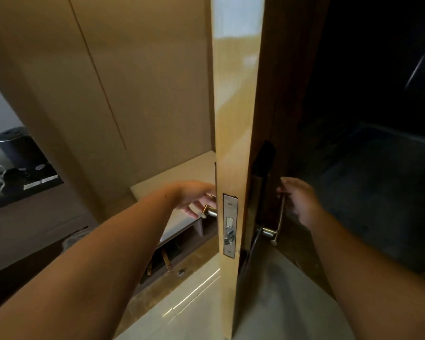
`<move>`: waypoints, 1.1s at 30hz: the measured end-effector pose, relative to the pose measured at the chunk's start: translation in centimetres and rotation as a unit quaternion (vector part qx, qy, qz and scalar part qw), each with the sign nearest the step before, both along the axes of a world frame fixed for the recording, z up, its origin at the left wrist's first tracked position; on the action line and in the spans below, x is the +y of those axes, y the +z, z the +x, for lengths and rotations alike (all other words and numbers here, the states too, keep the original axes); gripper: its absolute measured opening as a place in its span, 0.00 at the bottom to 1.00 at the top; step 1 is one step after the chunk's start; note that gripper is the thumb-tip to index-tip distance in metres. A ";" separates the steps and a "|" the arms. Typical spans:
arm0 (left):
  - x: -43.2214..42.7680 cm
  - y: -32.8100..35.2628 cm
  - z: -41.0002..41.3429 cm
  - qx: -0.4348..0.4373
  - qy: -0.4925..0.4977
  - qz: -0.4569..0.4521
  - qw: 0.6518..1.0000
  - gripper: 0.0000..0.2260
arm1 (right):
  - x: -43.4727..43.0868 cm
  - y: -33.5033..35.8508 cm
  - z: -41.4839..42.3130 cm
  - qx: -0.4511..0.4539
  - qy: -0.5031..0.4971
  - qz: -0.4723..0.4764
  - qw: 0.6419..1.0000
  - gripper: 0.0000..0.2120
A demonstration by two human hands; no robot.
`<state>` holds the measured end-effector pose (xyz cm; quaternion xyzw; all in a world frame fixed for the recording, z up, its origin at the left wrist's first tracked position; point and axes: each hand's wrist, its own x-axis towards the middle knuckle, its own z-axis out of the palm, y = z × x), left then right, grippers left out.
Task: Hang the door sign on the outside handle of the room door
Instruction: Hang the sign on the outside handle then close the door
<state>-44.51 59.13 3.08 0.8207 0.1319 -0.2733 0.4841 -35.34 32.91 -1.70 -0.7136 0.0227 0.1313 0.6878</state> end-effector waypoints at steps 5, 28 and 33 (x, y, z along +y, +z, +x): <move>-5.8 -0.1 1.4 0.023 -0.075 0.004 0.997 0.15 | -5.3 0.9 -0.8 -0.021 -0.032 -0.001 0.999 0.07; -35.2 -2.1 8.5 -0.261 -0.323 0.347 0.841 0.27 | -35.1 2.6 -4.8 0.002 -0.202 -0.046 0.978 0.07; -39.9 -2.1 11.5 -0.312 -0.409 0.462 0.722 0.25 | -38.2 1.8 -4.1 -0.003 -0.214 -0.071 0.974 0.04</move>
